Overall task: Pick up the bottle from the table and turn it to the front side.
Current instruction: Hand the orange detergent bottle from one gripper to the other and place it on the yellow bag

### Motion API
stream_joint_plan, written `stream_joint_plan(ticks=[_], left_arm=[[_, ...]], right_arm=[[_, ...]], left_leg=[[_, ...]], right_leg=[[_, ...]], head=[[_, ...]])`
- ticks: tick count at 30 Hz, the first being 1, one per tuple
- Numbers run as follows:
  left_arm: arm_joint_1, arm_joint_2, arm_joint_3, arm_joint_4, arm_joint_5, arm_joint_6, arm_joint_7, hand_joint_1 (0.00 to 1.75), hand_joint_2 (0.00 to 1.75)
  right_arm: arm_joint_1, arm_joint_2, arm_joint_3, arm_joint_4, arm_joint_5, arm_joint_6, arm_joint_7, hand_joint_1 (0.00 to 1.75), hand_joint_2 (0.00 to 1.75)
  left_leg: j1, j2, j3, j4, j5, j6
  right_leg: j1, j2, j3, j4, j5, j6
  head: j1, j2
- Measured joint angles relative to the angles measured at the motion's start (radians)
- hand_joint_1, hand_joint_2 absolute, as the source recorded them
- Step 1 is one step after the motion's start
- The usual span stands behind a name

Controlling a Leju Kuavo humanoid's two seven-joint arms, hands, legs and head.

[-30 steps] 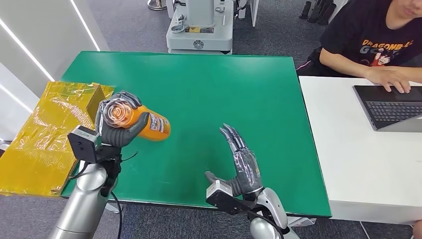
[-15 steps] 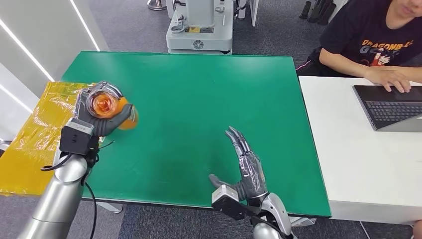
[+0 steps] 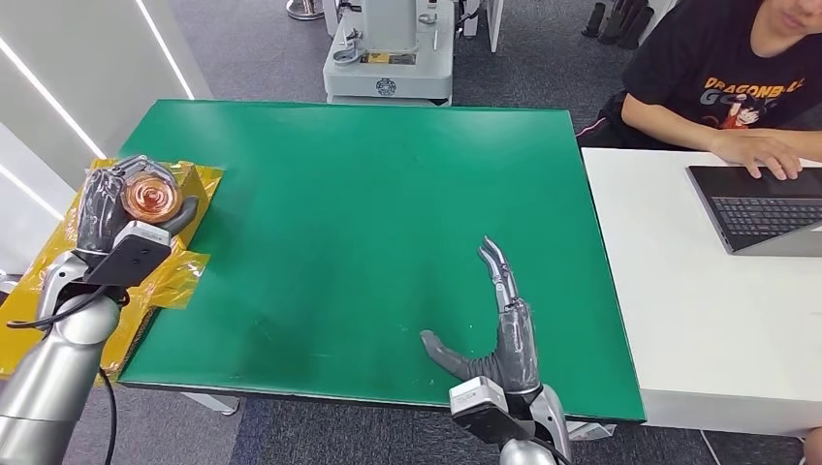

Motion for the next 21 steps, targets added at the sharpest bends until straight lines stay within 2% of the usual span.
stream_joint_plan(ticks=[4, 7, 14, 21], left_arm=[[-0.004, 0.035, -0.001, 0.037, -0.086, -0.004, 0.023, 1.75, 1.75], [-0.024, 0.038, -0.012, 0.092, -0.136, -0.022, 0.024, 1.75, 1.75], [-0.105, 0.007, -0.089, 0.276, -0.226, -0.027, 0.007, 1.75, 1.75], [-0.196, -0.022, -0.188, 0.473, -0.317, -0.078, -0.047, 1.75, 1.75]], right_arm=[[0.01, 0.003, 0.0, -0.009, -0.027, -0.03, -0.021, 0.0, 1.75], [0.013, 0.003, 0.002, -0.018, -0.05, -0.042, -0.03, 0.0, 1.75], [0.014, 0.003, 0.013, -0.035, -0.11, -0.073, -0.046, 0.0, 1.75], [0.01, 0.0, 0.029, -0.041, -0.161, -0.084, -0.051, 0.0, 1.75]], left_leg=[[0.0, 0.0, 0.0, 0.0, 0.0, 0.0], [0.0, 0.0, 0.0, 0.0, 0.0, 0.0], [0.0, 0.0, 0.0, 0.0, 0.0, 0.0], [0.0, 0.0, 0.0, 0.0, 0.0, 0.0]], right_leg=[[0.0, 0.0, 0.0, 0.0, 0.0, 0.0], [0.0, 0.0, 0.0, 0.0, 0.0, 0.0], [0.0, 0.0, 0.0, 0.0, 0.0, 0.0], [0.0, 0.001, 0.0, 0.0, 0.0, 0.0]], head=[[0.0, 0.0], [0.0, 0.0], [0.0, 0.0], [0.0, 0.0]])
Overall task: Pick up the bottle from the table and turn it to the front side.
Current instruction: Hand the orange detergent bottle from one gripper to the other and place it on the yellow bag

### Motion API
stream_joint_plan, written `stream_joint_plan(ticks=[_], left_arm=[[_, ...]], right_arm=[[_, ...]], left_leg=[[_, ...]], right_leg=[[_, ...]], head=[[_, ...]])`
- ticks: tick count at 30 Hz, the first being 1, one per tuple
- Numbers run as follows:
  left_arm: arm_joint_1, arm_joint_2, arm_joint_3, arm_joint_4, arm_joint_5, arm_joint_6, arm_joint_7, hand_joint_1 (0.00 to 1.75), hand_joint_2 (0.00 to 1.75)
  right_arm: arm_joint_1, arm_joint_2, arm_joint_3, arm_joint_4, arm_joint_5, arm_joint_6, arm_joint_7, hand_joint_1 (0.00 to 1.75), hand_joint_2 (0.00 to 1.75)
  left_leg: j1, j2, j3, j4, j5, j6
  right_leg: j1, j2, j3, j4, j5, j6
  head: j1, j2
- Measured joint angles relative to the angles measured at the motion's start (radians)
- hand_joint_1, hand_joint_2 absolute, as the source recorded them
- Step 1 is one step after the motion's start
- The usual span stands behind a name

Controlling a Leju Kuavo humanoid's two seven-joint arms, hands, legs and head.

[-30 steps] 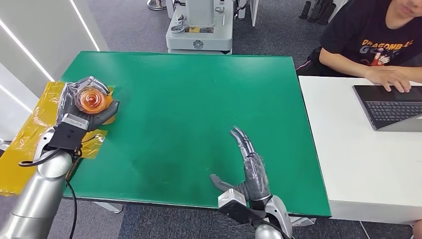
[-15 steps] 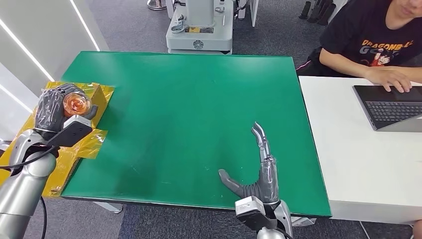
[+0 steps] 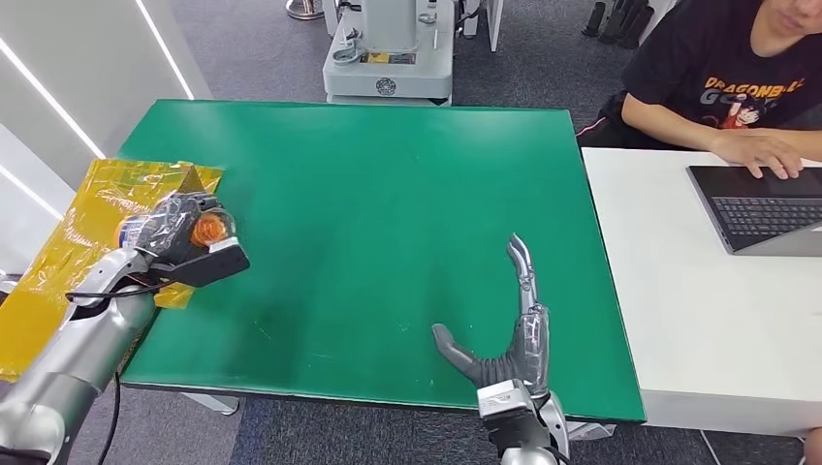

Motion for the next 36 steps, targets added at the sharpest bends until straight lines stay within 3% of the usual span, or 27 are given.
stream_joint_plan(ticks=[6, 12, 25, 32, 33, 36], left_arm=[[-0.075, -0.007, -0.094, 0.154, -0.094, -0.033, 0.02, 1.75, 1.75], [-0.095, 0.005, -0.154, 0.248, -0.163, -0.033, 0.06, 1.75, 1.75], [-0.104, 0.039, -0.211, 0.333, -0.225, -0.083, 0.059, 1.75, 1.75], [-0.116, 0.042, -0.23, 0.365, -0.249, -0.122, 0.024, 1.75, 1.75], [-0.12, 0.039, -0.234, 0.367, -0.249, -0.127, 0.022, 1.64, 1.75], [-0.133, 0.021, -0.237, 0.376, -0.229, -0.14, 0.024, 0.34, 1.75]], right_arm=[[-0.019, -0.007, 0.022, -0.008, -0.051, -0.013, -0.002, 0.0, 1.75], [-0.034, -0.009, 0.039, -0.032, -0.094, -0.024, -0.009, 0.0, 1.75], [-0.037, -0.016, 0.058, -0.058, -0.12, -0.048, -0.027, 0.0, 1.75], [-0.024, -0.011, 0.058, -0.096, -0.069, -0.037, 0.025, 0.0, 1.75], [-0.024, -0.011, 0.058, -0.098, -0.065, -0.033, 0.027, 0.0, 1.75], [-0.025, -0.005, 0.056, -0.102, -0.049, -0.013, 0.029, 0.0, 1.75]], left_leg=[[0.0, 0.001, 0.0, 0.0, 0.0, 0.0], [0.0, 0.001, 0.0, 0.0, 0.0, 0.0], [0.0, 0.001, 0.0, 0.0, 0.0, 0.0], [0.0, 0.001, 0.0, 0.0, 0.0, 0.0], [0.0, 0.001, 0.0, 0.0, 0.0, 0.0], [0.0, 0.0, 0.0, 0.0, 0.0, 0.0]], right_leg=[[0.0, 0.0, 0.0, 0.0, 0.0, 0.0], [0.0, 0.001, 0.0, 0.001, 0.0, 0.0], [0.0, 0.001, 0.0, 0.0, 0.0, 0.0], [0.0, 0.001, 0.0, 0.0, 0.0, 0.0], [0.0, 0.001, 0.0, 0.0, 0.0, 0.0], [0.0, 0.0, 0.0, 0.0, 0.0, 0.0]], head=[[0.0, 0.0], [0.0, 0.0], [0.0, 0.0], [0.0, 0.0], [0.0, 0.0], [0.0, 0.0]])
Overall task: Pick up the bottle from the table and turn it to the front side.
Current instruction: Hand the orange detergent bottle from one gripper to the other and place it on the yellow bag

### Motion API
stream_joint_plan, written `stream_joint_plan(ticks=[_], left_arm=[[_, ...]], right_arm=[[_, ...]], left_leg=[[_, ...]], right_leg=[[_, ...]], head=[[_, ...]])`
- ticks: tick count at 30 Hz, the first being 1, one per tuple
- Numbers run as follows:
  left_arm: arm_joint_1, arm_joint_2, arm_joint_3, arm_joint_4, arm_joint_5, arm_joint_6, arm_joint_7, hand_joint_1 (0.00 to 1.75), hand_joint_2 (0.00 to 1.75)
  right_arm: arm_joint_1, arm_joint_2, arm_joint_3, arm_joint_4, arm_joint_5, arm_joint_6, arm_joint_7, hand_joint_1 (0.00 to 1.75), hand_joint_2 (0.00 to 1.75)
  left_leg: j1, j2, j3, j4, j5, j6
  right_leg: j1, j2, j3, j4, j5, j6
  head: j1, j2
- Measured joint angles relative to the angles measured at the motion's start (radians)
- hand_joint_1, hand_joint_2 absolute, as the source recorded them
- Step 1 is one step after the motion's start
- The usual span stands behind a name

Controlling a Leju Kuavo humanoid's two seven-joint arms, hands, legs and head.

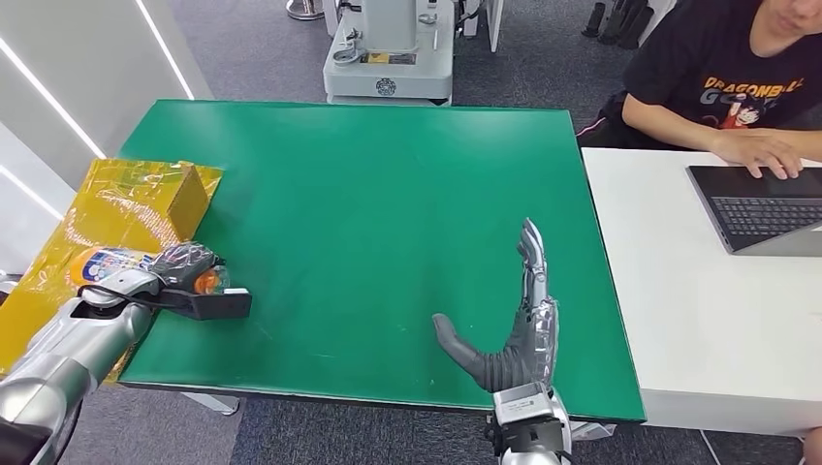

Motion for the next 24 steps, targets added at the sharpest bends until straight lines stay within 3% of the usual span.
stream_joint_plan(ticks=[1, 10, 24], left_arm=[[-0.004, -0.009, 0.0, 0.003, 0.008, -0.002, 0.008, 0.0, 1.75], [-0.008, -0.056, 0.0, 0.016, 0.015, 0.004, 0.046, 0.0, 1.75], [-0.01, -0.074, 0.003, 0.027, 0.005, -0.001, 0.094, 0.0, 1.75]], right_arm=[[0.0, 0.004, -0.001, 0.0, 0.004, 0.006, 0.0, 0.0, 1.75], [0.0, 0.018, -0.013, 0.0, 0.013, 0.013, -0.001, 0.0, 1.75], [0.018, 0.04, -0.026, -0.009, 0.062, 0.039, 0.021, 0.0, 1.75]], left_leg=[[0.0, 0.0, 0.0, 0.0, 0.0, 0.0], [0.0, 0.0, 0.0, 0.0, 0.0, 0.0], [0.0, 0.0, 0.0, 0.0, 0.001, -0.001]], right_leg=[[0.0, 0.0, 0.0, 0.0, 0.0, 0.0], [0.0, 0.0, 0.0, 0.0, 0.0, 0.0], [0.0, 0.0, 0.0, 0.0, 0.0, 0.0]], head=[[0.0, 0.0], [0.0, 0.0], [0.0, 0.0]])
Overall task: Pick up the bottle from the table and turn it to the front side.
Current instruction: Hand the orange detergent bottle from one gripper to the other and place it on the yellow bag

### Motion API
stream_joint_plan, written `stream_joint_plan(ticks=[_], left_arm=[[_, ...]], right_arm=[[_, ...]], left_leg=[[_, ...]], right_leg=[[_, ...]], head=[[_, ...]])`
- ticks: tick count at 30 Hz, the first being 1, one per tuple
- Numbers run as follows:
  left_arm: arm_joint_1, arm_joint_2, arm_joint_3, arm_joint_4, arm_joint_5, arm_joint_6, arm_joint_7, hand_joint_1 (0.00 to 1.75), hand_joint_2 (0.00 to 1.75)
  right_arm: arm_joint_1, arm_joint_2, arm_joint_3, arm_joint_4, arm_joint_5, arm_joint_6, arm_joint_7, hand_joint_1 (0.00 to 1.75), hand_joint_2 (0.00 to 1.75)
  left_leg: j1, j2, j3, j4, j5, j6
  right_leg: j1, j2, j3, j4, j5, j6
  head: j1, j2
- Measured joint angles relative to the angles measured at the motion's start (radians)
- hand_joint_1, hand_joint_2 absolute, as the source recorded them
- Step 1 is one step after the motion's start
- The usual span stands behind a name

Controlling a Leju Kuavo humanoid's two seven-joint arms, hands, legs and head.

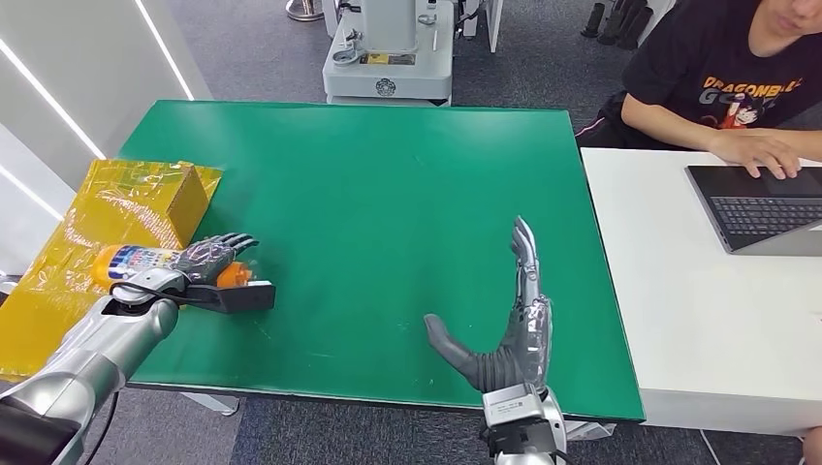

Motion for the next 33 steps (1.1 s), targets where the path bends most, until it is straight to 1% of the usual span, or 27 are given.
stream_joint_plan(ticks=[11, 16, 19, 22, 25, 29, 31, 33], left_arm=[[0.007, 0.025, 0.028, 0.001, -0.002, -0.004, -0.007, 0.0, 1.75], [0.008, 0.039, 0.06, -0.017, 0.019, -0.026, -0.05, 0.0, 1.75], [0.01, 0.065, 0.076, -0.063, 0.027, -0.054, -0.071, 0.0, 1.75], [0.015, 0.115, 0.083, -0.147, 0.057, -0.11, -0.087, 0.0, 1.75], [0.039, 0.181, 0.093, -0.26, 0.138, -0.202, -0.106, 0.0, 1.75], [0.094, 0.281, 0.107, -0.439, 0.282, -0.324, -0.118, 0.0, 1.75], [0.115, 0.335, 0.109, -0.533, 0.374, -0.393, -0.121, 0.0, 1.75], [0.129, 0.385, 0.111, -0.625, 0.476, -0.441, -0.126, 0.0, 1.75]], right_arm=[[-0.011, 0.003, -0.004, 0.001, -0.006, 0.026, 0.008, 0.0, 1.75], [-0.011, 0.003, -0.004, 0.007, -0.001, 0.027, 0.011, 0.0, 1.75], [-0.008, 0.003, -0.005, 0.006, 0.009, 0.029, 0.014, 0.0, 1.75], [0.005, 0.003, -0.01, 0.001, 0.024, 0.038, 0.023, 0.0, 1.75], [0.018, 0.003, -0.02, -0.002, 0.034, 0.044, 0.024, 0.0, 1.75], [0.03, 0.003, -0.032, -0.004, 0.034, 0.044, 0.022, 0.0, 1.75], [0.033, 0.002, -0.038, -0.006, 0.024, 0.043, 0.018, 0.0, 1.75], [0.036, 0.0, -0.043, -0.01, 0.014, 0.044, 0.012, 0.0, 1.75]], left_leg=[[0.0, 0.0, 0.0, 0.0, 0.0, 0.0], [0.0, 0.0, 0.0, 0.0, 0.0, 0.0], [0.0, 0.0, 0.0, 0.0, 0.0, 0.0], [0.0, 0.001, 0.0, 0.0, 0.0, 0.0], [0.001, 0.001, 0.0, 0.0, 0.0, 0.0], [0.001, 0.002, 0.0, -0.001, 0.0, 0.0], [0.001, 0.002, 0.0, 0.0, 0.0, 0.0], [0.001, 0.002, 0.0, 0.0, 0.0, 0.0]], right_leg=[[0.0, 0.0, 0.0, 0.0, 0.0, 0.0], [0.0, 0.0, 0.0, 0.0, 0.0, 0.0], [0.0, 0.0, 0.0, 0.0, 0.0, 0.0], [0.0, 0.001, -0.001, 0.0, 0.0, 0.0], [0.0, 0.001, -0.001, 0.001, 0.0, 0.0], [0.0, 0.002, -0.001, 0.0, 0.0, -0.001], [0.001, 0.002, -0.002, 0.0, 0.0, -0.001], [0.001, 0.002, -0.001, 0.0, -0.001, -0.001]], head=[[0.0, 0.0], [0.0, 0.0], [0.0, 0.0], [0.0, 0.0], [0.0, 0.0], [0.0, 0.0], [0.0, 0.0], [0.0, 0.0]])
